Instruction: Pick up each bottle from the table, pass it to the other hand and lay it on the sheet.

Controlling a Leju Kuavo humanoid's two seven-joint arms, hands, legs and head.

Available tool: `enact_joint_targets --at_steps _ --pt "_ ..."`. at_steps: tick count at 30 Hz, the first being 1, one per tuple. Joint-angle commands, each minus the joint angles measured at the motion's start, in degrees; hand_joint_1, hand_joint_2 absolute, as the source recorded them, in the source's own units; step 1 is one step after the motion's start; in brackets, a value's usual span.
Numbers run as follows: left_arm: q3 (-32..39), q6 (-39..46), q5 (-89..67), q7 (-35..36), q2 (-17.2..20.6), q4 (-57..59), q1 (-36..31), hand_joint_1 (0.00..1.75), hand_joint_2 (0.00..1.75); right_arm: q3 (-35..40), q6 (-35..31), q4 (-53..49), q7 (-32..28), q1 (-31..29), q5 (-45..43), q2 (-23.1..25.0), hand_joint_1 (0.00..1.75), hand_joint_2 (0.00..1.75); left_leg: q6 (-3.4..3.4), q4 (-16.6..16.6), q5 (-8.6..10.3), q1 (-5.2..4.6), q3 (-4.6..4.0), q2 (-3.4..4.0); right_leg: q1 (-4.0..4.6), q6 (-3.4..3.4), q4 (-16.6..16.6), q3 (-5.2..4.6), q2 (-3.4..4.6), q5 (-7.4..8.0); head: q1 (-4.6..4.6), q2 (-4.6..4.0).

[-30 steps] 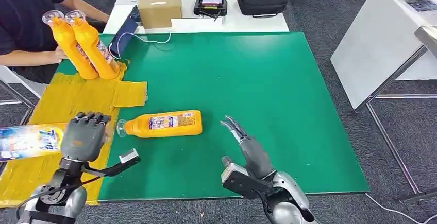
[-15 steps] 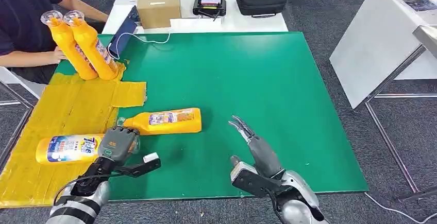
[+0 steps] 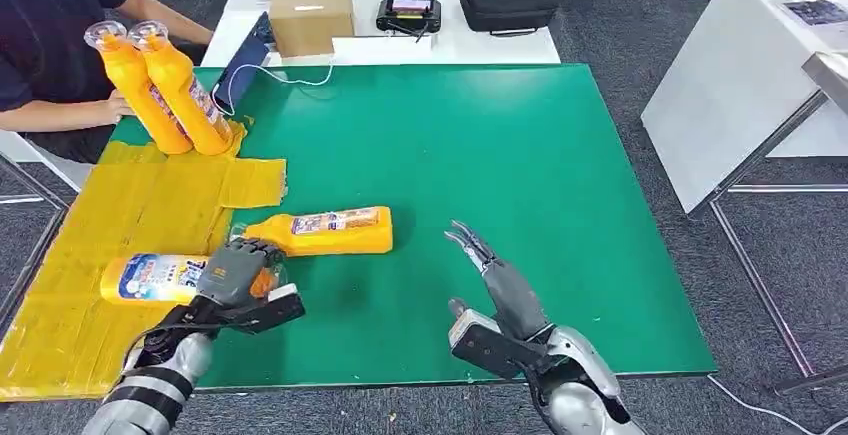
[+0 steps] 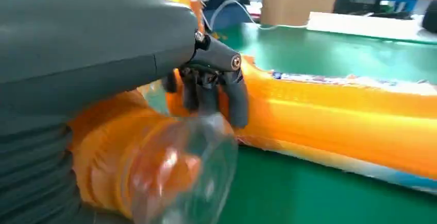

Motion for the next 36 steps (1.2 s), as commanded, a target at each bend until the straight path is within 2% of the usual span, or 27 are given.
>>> enact_joint_targets --at_steps 1,2,3,5,12,14,19,21,25,32,33,35,36 --pt "3.6 -6.9 12.0 -7.2 3.3 -7.3 8.5 0.00 0.00 3.2 0.5 7.3 0.0 -4.8 -0.3 1.2 0.00 0.00 -0.08 -0.1 -0.17 0.04 0.39 0.43 0.01 -0.11 -0.1 0.24 0.68 -0.01 0.00 0.00" --pt "3.6 -6.9 12.0 -7.2 3.3 -7.3 8.6 0.00 0.00 3.2 0.5 7.3 0.0 -4.8 -0.3 1.2 0.00 0.00 -0.06 -0.1 -0.11 0.02 0.30 0.34 0.00 -0.08 -0.1 0.18 0.51 0.01 0.02 0.00" --pt "3.6 -6.9 12.0 -7.2 3.3 -7.3 8.6 0.00 0.00 3.2 0.5 7.3 0.0 -4.8 -0.3 1.2 0.00 0.00 -0.10 -0.1 -0.18 0.04 0.46 0.45 0.01 -0.13 -0.1 0.28 0.72 -0.03 0.00 0.00" --pt "3.5 -6.9 12.0 -7.1 3.3 -7.9 8.8 0.00 0.00 3.2 0.5 7.3 0.0 -4.9 -0.4 1.2 0.00 0.00 -0.06 0.0 -0.07 0.04 0.25 0.19 0.03 -0.07 -0.1 0.13 0.34 -0.01 0.00 0.00" --pt "6.6 -10.8 18.9 -10.2 2.0 -16.1 13.7 0.00 0.00 3.8 0.5 8.0 0.0 -5.4 -0.8 1.8 0.00 0.00 -0.08 0.0 -0.19 0.09 0.41 0.26 0.04 -0.11 0.0 0.28 0.55 -0.11 0.02 0.00" --pt "6.9 -11.0 19.1 -10.3 1.9 -16.9 14.3 0.00 0.00 3.7 0.5 8.0 0.0 -5.3 -0.9 1.9 0.00 0.00 -0.05 0.0 -0.07 0.06 0.18 0.14 0.03 -0.07 0.0 0.06 0.27 -0.05 0.02 0.00" --pt "6.7 -12.1 19.5 -10.2 1.0 -15.5 12.5 0.00 0.00 2.5 0.3 7.3 0.2 -4.7 -1.3 0.8 0.00 0.00 -0.09 0.0 -0.15 0.09 0.31 0.12 0.04 -0.12 0.0 0.22 0.38 -0.13 0.02 0.00" --pt "6.2 -13.2 20.5 -9.9 -0.1 -14.5 10.7 0.00 0.00 1.0 0.5 6.2 -0.2 -3.5 -2.1 -0.4 0.00 0.00 -0.04 0.0 -0.03 0.06 0.12 -0.09 0.03 -0.06 0.0 0.05 0.06 -0.08 0.02 0.00" --pt "8.8 -17.4 29.7 -10.4 -2.4 -15.4 10.4 0.00 0.00 -0.2 1.1 5.9 -0.5 -2.6 -2.2 -0.8 0.00 0.00 -0.04 0.0 -0.04 0.07 0.15 -0.16 0.03 -0.06 0.0 0.06 0.04 -0.10 0.02 0.00" --pt "10.9 -19.7 34.3 -10.3 -2.6 -18.3 12.0 0.00 0.00 0.7 1.4 6.4 -0.4 -3.1 -1.9 0.4 0.00 0.00 -0.05 0.0 -0.05 0.02 0.15 0.01 0.00 -0.06 0.0 0.02 0.17 -0.05 0.02 0.00" --pt "13.8 -22.0 40.2 -10.6 -3.8 -19.8 13.2 0.00 0.00 1.2 1.5 6.9 -0.4 -3.6 -1.9 1.0 0.00 0.00 -0.09 0.0 -0.14 0.06 0.30 -0.01 0.02 -0.10 0.0 0.17 0.26 -0.12 0.02 0.00" --pt "17.6 -24.4 46.3 -10.6 -3.8 -24.0 16.0 0.00 0.00 3.3 1.6 8.9 -0.4 -5.7 -1.6 3.5 0.00 0.00 -0.05 0.0 -0.06 0.04 0.12 0.10 0.03 -0.05 0.0 -0.04 0.23 -0.02 0.02 0.00" --pt "20.3 -26.0 48.9 -10.9 -3.1 -27.3 18.2 0.00 0.00 5.0 1.1 11.0 0.6 -7.7 -0.9 5.9 0.00 0.00 -0.10 0.0 -0.20 0.08 0.33 0.35 0.05 -0.11 0.0 0.10 0.61 -0.07 0.02 0.00"
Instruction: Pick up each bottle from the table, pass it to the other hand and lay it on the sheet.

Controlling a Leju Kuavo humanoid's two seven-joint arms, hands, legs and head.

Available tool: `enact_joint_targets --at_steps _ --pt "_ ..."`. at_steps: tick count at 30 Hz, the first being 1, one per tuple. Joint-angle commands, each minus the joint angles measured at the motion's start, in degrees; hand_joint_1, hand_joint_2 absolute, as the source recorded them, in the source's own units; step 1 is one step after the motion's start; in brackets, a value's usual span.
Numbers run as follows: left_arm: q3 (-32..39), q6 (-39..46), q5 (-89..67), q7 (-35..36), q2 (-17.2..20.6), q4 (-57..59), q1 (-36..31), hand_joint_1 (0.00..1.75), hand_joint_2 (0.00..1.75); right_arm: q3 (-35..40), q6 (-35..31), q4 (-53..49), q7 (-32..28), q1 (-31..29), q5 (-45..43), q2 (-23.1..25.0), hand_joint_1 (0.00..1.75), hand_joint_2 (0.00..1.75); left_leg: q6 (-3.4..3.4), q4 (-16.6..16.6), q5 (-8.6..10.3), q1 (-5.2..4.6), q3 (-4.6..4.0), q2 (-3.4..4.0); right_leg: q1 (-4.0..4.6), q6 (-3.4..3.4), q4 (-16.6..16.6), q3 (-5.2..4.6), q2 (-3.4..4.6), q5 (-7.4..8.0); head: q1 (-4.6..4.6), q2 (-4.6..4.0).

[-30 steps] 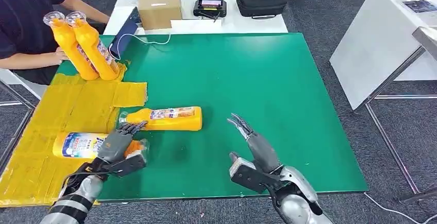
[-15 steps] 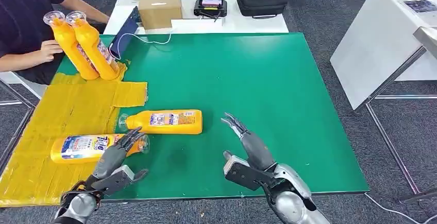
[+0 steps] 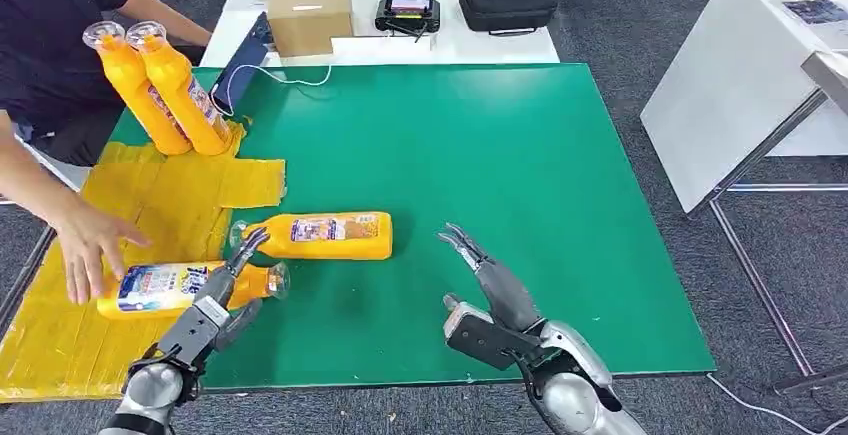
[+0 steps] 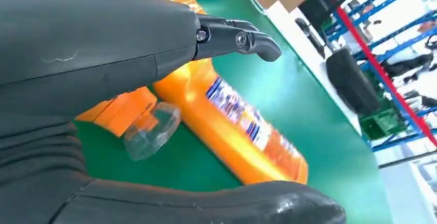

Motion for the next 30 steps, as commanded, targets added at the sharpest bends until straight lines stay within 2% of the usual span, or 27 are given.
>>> enact_joint_targets --at_steps 1,3,4,5,9,11,14,15,16,22,24,25,26,27,28,29,30 --pt "15.4 -6.8 16.1 -0.6 -3.2 -12.5 7.2 0.00 0.00 5.6 -0.9 8.7 1.3 -7.4 0.5 7.7 0.00 0.00 -0.07 0.0 -0.16 0.07 0.18 0.33 0.05 -0.09 0.0 0.14 0.54 -0.02 0.02 0.00" --pt "20.1 -9.1 19.8 -2.0 -5.9 -20.8 10.6 0.00 0.00 6.7 -2.7 9.8 1.2 -8.3 -1.5 9.7 0.00 0.00 -0.13 0.1 -0.29 0.13 0.20 0.86 0.11 -0.13 0.1 0.05 1.10 0.01 0.00 0.00" --pt "20.4 -9.6 19.8 -1.3 -6.4 -22.2 11.2 0.00 0.00 7.0 -3.0 9.7 1.3 -8.3 -1.7 9.6 0.00 0.00 -0.10 0.0 -0.20 0.14 0.06 0.74 0.12 -0.11 0.0 -0.05 0.90 0.04 0.00 0.00" --pt "20.3 -9.7 19.7 -0.9 -6.8 -22.9 11.4 0.00 0.00 7.2 -3.1 9.3 1.3 -8.0 -1.8 9.3 0.00 0.00 -0.14 0.0 -0.30 0.17 0.23 0.88 0.13 -0.16 0.1 0.05 1.09 -0.04 0.00 0.00" --pt "20.0 -9.8 19.3 -0.8 -7.1 -21.6 10.6 0.00 0.00 7.1 -3.4 8.8 1.3 -7.7 -2.1 8.4 0.00 0.00 -0.08 0.0 -0.11 0.16 0.09 0.42 0.09 -0.11 0.0 -0.05 0.63 -0.09 0.00 0.00" --pt "21.5 -9.3 21.5 -3.5 -8.9 -25.5 12.2 0.00 0.00 6.1 -6.2 7.0 -1.7 -6.1 -2.6 9.7 0.00 0.00 -0.07 0.0 -0.19 0.15 0.26 0.31 0.06 -0.13 0.0 0.15 0.62 -0.18 0.00 0.00" --pt "22.8 -9.2 23.6 -4.0 -12.3 -35.6 17.3 0.00 0.00 4.8 -12.1 0.6 -8.6 -1.0 -3.1 12.1 0.00 0.00 -0.07 0.1 -0.25 0.15 0.15 0.41 0.06 -0.12 0.1 0.08 0.72 -0.20 0.02 0.00" --pt "21.1 -9.6 21.9 -3.0 -12.2 -37.5 18.6 0.00 0.00 4.8 -14.7 -1.1 -11.6 -0.5 -3.7 11.3 0.00 0.00 -0.07 0.0 -0.18 0.15 -0.01 0.38 0.08 -0.10 0.0 -0.07 0.61 -0.14 0.02 0.00" --pt "19.6 -8.7 18.7 -1.8 -12.0 -38.3 19.3 0.00 0.00 4.8 -15.7 -1.6 -11.9 -0.3 -3.7 11.0 0.00 0.00 -0.08 0.1 -0.29 0.16 0.09 0.38 0.08 -0.12 0.1 0.04 0.67 -0.24 0.02 0.00" --pt "17.0 -7.0 17.8 -3.1 -10.9 -36.3 18.9 0.00 0.00 3.4 -15.8 -0.7 -9.7 0.0 -2.4 11.4 0.00 0.00 -0.12 0.0 -0.24 0.13 0.24 0.22 0.05 -0.12 0.0 0.18 0.57 -0.25 0.00 0.00" --pt "12.6 -5.4 15.5 -0.3 -12.0 -35.8 16.7 0.00 0.00 -0.4 -16.5 -6.3 -10.0 5.4 -2.3 7.2 0.00 0.00 -0.18 0.0 -0.21 0.10 0.11 0.19 0.04 -0.08 0.0 0.03 0.47 -0.17 0.00 0.00" --pt "9.9 -3.2 14.0 0.8 -12.4 -35.5 15.6 0.00 0.00 -2.8 -15.6 -9.4 -10.4 8.8 -2.6 5.3 0.00 0.00 -0.18 0.0 -0.24 0.11 0.21 -0.02 0.04 -0.08 0.0 0.18 0.34 -0.26 0.00 0.00" --pt "6.9 -1.1 13.7 1.4 -12.6 -34.4 14.0 0.00 0.00 -5.7 -15.1 -12.2 -11.0 12.5 -2.5 3.9 0.00 0.00 -0.14 -0.1 -0.10 0.11 0.03 -0.47 0.04 -0.05 -0.1 0.09 -0.21 -0.26 0.00 0.00" --pt "4.0 2.1 12.6 2.5 -12.2 -32.7 12.5 0.00 0.00 -7.8 -14.1 -14.4 -12.8 15.6 -3.3 2.7 0.00 0.00 -0.14 0.0 -0.16 0.14 0.16 -0.63 0.05 -0.07 -0.1 0.26 -0.28 -0.35 0.00 0.00" --pt "2.0 3.0 13.5 4.0 -11.5 -30.9 11.0 0.00 0.00 -9.6 -14.4 -15.6 -13.2 17.6 -3.1 2.5 0.00 0.00 -0.12 0.0 -0.08 0.15 0.12 -0.71 0.05 -0.06 -0.1 -0.37 -0.45 -0.34 -0.02 0.00" --pt "1.3 3.8 14.1 5.1 -11.0 -27.4 8.5 0.00 0.00 -10.3 -14.1 -16.4 -13.4 18.7 -3.4 2.0 0.00 0.00 -0.11 -0.1 -0.06 0.12 0.22 -1.23 0.00 -0.08 -0.1 -0.12 -0.88 -0.58 -0.02 0.00" --pt "1.5 4.4 15.3 5.4 -10.2 -24.9 7.1 0.00 0.00 -10.2 -13.4 -16.4 -13.5 18.6 -3.4 1.9 0.00 0.00 -0.09 -0.1 -0.08 0.10 0.20 -1.12 -0.01 -0.04 -0.2 -0.19 -0.85 -0.52 0.04 0.00"
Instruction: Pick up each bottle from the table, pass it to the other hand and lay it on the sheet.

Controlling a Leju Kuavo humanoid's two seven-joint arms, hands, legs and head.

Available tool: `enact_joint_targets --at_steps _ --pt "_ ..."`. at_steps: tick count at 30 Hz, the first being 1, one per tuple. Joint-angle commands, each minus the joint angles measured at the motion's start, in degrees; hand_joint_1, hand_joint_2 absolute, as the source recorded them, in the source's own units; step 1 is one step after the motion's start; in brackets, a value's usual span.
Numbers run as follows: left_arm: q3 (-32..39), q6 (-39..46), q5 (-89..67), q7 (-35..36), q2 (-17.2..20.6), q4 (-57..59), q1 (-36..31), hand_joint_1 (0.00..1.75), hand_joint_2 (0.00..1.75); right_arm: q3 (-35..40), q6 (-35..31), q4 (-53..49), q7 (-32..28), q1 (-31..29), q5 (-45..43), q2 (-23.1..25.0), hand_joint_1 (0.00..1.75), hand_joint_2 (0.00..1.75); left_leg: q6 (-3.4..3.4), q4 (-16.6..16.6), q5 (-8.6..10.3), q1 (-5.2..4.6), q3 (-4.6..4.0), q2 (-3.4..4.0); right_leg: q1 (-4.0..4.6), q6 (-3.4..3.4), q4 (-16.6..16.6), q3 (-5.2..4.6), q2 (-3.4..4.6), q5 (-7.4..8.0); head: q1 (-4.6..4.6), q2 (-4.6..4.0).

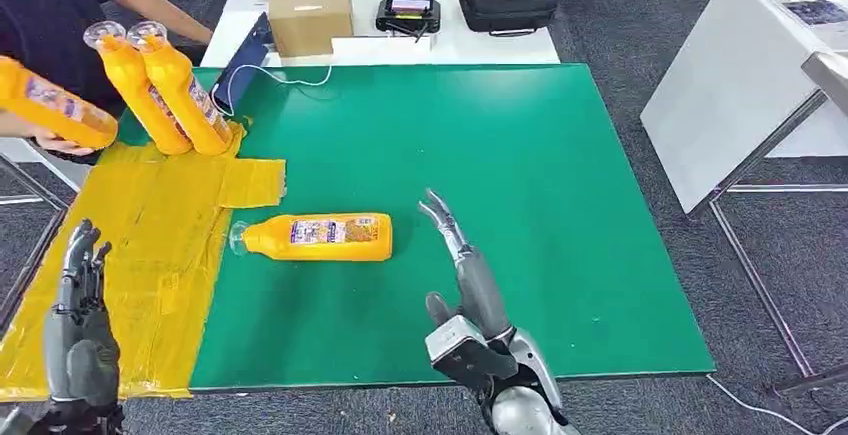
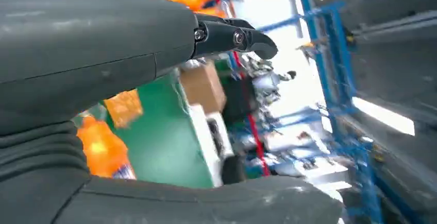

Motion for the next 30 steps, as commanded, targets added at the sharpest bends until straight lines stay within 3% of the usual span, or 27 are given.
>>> enact_joint_targets --at_steps 1,5,7,9,14,20,23,30 --pt "-13.0 8.2 2.3 5.3 1.3 13.3 -11.5 0.00 0.00 -11.9 3.0 -11.3 -2.5 13.2 -1.0 -7.3 0.00 0.00 0.05 0.0 -0.02 0.01 0.16 -0.97 -0.04 0.02 -0.1 0.56 -0.68 -0.25 0.04 0.00" --pt "-9.6 7.1 4.9 4.6 3.4 15.8 -12.4 0.00 0.00 -10.7 4.0 -9.1 -1.5 10.1 -0.3 -6.7 0.00 0.00 0.04 -0.1 -0.17 -0.18 0.20 -0.19 -0.16 0.07 -0.1 1.03 0.12 0.05 0.04 0.00" --pt "-5.3 5.0 8.9 5.9 6.3 19.4 -14.2 0.00 0.00 -9.8 5.5 -7.3 -1.5 7.3 -0.5 -7.2 0.00 0.00 0.02 -0.1 -0.14 -0.19 0.23 0.18 -0.16 0.05 0.0 0.92 0.35 0.11 0.02 0.00" --pt "-0.2 0.1 14.1 6.0 8.4 25.0 -16.8 0.00 0.00 -9.2 6.1 -5.9 -1.8 5.4 -1.0 -7.3 0.00 0.00 0.00 -0.1 -0.08 -0.17 0.22 0.19 -0.14 0.03 0.0 0.87 0.34 0.15 0.02 0.00" --pt "3.4 -4.7 18.0 8.7 10.0 33.0 -20.8 0.00 0.00 -7.7 6.7 -4.2 -2.2 3.2 -2.1 -8.0 0.00 0.00 -0.04 -0.1 -0.05 -0.03 0.27 0.21 0.00 0.00 0.0 0.90 0.41 0.13 0.00 0.00" --pt "6.7 -6.2 20.2 9.9 16.7 51.8 -30.0 0.00 0.00 -4.9 7.5 -0.8 -2.4 -1.4 -4.1 -8.9 0.00 0.00 -0.08 -0.1 0.01 0.08 0.37 0.16 0.04 -0.04 0.0 1.05 0.44 0.10 0.02 0.00" --pt "8.6 -6.9 20.6 9.5 20.2 56.0 -31.3 0.00 0.00 -4.0 7.3 -0.3 -2.4 -2.1 -4.3 -9.1 0.00 0.00 -0.10 -0.1 0.01 0.08 0.32 0.26 0.05 -0.05 0.0 0.99 0.52 0.11 0.04 0.00" --pt "10.7 -7.8 21.3 9.4 20.9 59.0 -31.0 0.00 0.00 -3.8 7.3 -0.1 -2.3 -2.1 -5.5 -9.6 0.00 0.00 -0.06 -0.1 -0.04 0.06 0.34 0.20 0.02 0.00 0.0 1.00 0.44 0.04 0.04 0.00"
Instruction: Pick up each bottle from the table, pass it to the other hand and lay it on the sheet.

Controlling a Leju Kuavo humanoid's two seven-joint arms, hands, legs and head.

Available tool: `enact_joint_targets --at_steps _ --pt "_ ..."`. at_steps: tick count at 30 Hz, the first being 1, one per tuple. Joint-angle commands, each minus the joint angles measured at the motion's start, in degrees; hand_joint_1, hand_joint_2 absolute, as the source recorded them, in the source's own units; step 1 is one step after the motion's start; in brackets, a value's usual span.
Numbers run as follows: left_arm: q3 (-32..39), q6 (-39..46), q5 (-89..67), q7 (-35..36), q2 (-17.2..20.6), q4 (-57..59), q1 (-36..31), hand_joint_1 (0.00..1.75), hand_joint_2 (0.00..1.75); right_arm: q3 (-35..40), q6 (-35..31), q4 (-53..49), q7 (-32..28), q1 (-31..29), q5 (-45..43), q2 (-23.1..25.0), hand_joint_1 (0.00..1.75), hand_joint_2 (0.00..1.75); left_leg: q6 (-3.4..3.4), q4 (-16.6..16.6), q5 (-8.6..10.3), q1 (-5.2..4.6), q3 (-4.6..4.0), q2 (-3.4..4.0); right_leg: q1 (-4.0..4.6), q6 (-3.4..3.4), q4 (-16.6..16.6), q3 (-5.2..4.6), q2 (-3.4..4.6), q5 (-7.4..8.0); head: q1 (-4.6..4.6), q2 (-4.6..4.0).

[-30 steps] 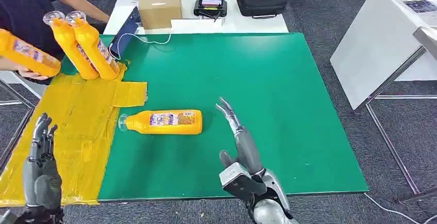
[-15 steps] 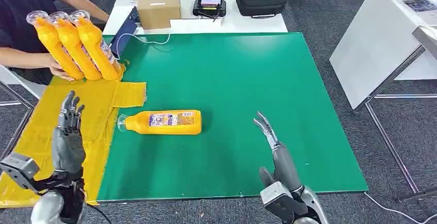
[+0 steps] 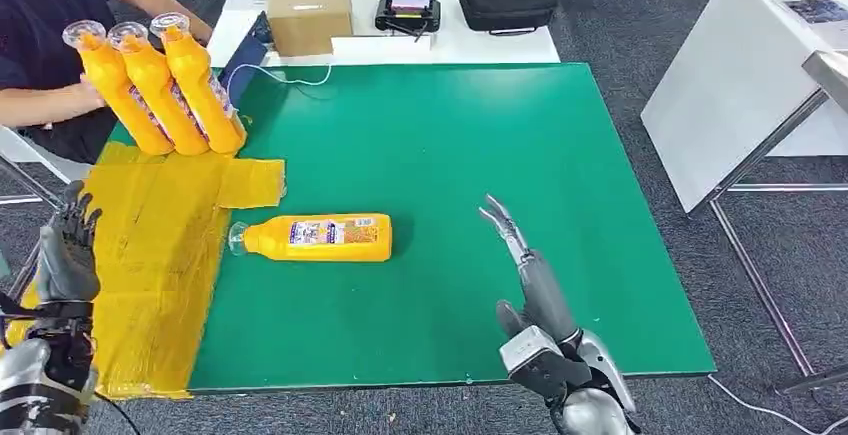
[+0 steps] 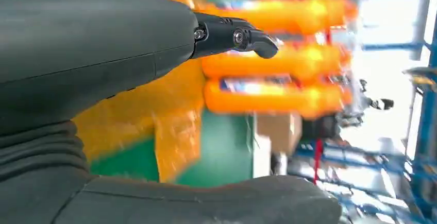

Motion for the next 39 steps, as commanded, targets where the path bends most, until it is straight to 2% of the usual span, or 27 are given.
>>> enact_joint_targets --at_steps 1,6,10,17,20,21,23,26,33,39 --pt "3.9 -1.2 0.9 0.0 2.9 13.1 -4.0 0.00 0.00 2.4 0.0 4.9 -0.1 -2.9 -1.0 -1.3 0.00 0.00 -0.05 -0.1 -0.14 0.03 0.37 0.07 -0.01 -0.07 -0.1 0.35 0.32 -0.10 -0.02 0.00" --pt "5.1 -0.3 1.0 0.0 2.4 13.6 -3.5 0.00 0.00 2.8 0.1 5.2 -0.2 -3.2 -1.1 -1.3 0.00 0.00 -0.03 0.0 -0.05 0.01 0.11 -0.02 -0.02 -0.06 -0.1 0.11 0.14 -0.05 0.00 0.00" --pt "5.9 -1.1 1.7 -0.5 2.3 14.6 -2.2 0.00 0.00 3.2 0.1 5.7 -0.2 -3.7 -1.2 -1.1 0.00 0.00 -0.06 -0.1 -0.13 0.01 0.31 0.12 -0.02 -0.11 -0.1 0.28 0.38 -0.07 0.00 0.00" --pt "6.4 -0.8 1.7 -0.5 2.0 15.0 -2.4 0.00 0.00 3.4 0.1 5.8 -0.2 -3.8 -1.2 -1.1 0.00 0.00 -0.05 -0.1 -0.10 0.01 0.21 0.00 -0.02 -0.08 -0.1 0.22 0.22 -0.08 -0.02 0.00" --pt "8.5 -2.6 3.7 -1.8 -0.1 16.4 -0.5 0.00 0.00 4.1 0.0 6.2 -0.2 -4.4 -1.2 -0.9 0.00 0.00 -0.04 -0.1 -0.10 0.00 0.22 0.06 -0.03 -0.07 -0.1 0.22 0.27 -0.06 -0.02 0.00" --pt "8.4 -2.3 3.3 -2.2 -0.9 16.9 0.0 0.00 0.00 4.2 0.1 6.4 -0.2 -4.6 -1.3 -0.9 0.00 0.00 -0.05 -0.1 -0.18 0.00 0.43 0.12 -0.04 -0.10 -0.1 0.42 0.44 -0.12 0.02 0.00" --pt "8.5 -3.4 3.9 -4.1 -3.3 18.3 0.7 0.00 0.00 4.8 0.4 6.4 -0.1 -5.1 -1.4 -1.2 0.00 0.00 -0.02 -0.1 -0.07 -0.08 0.25 0.07 -0.10 -0.04 -0.1 0.24 0.25 -0.05 0.00 0.00" --pt "7.2 -2.9 2.4 -6.5 -5.4 20.2 0.7 0.00 0.00 4.6 0.2 5.8 0.0 -5.2 -1.9 -1.6 0.00 0.00 -0.02 -0.2 -0.11 -0.08 0.41 -0.05 -0.12 -0.07 -0.2 0.41 0.24 -0.11 -0.02 0.00" --pt "4.8 -3.3 1.5 -7.2 -7.9 20.2 0.3 0.00 0.00 4.2 0.4 4.6 0.1 -5.0 -2.5 -2.3 0.00 0.00 -0.02 -0.1 -0.06 -0.07 0.13 -0.10 -0.08 -0.04 -0.1 0.16 0.08 -0.07 0.00 0.00" --pt "2.8 -2.9 0.8 -7.0 -9.5 21.1 -0.4 0.00 0.00 4.2 0.5 4.2 0.3 -4.9 -2.5 -2.8 0.00 0.00 -0.03 0.0 -0.12 -0.04 0.21 -0.15 -0.05 -0.06 -0.1 0.26 0.11 -0.13 0.00 0.00"
